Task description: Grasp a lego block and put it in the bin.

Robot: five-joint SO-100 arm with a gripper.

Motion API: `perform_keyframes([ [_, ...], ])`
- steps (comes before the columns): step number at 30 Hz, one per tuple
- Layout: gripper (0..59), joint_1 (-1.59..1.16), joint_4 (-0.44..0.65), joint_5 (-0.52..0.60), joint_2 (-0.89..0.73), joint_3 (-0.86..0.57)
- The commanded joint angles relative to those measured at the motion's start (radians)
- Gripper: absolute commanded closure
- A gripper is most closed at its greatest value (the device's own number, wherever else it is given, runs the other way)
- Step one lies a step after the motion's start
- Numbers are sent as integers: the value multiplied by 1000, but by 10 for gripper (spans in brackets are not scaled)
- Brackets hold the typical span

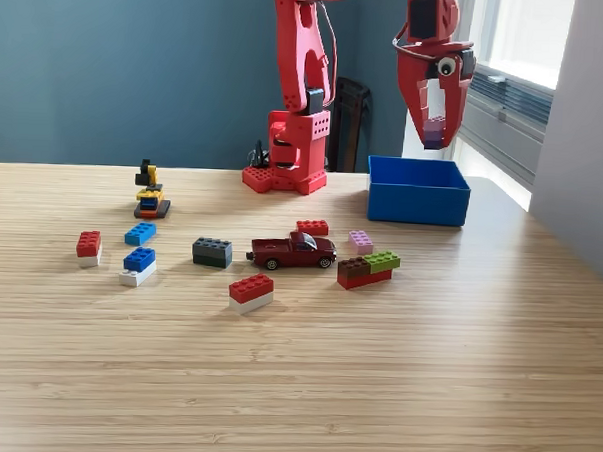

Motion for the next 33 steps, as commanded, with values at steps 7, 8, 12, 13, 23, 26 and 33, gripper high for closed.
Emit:
perform_keyframes([
  [7,584,-195,0,5,66,38],
  [8,582,-192,-2,-5,66,41],
  [12,452,-184,-2,-29,66,58],
  [13,434,-183,-2,-32,66,61],
  [23,434,-172,-20,-34,66,72],
  [26,498,-140,-31,-18,66,64],
  [33,585,77,-112,40,66,72],
])
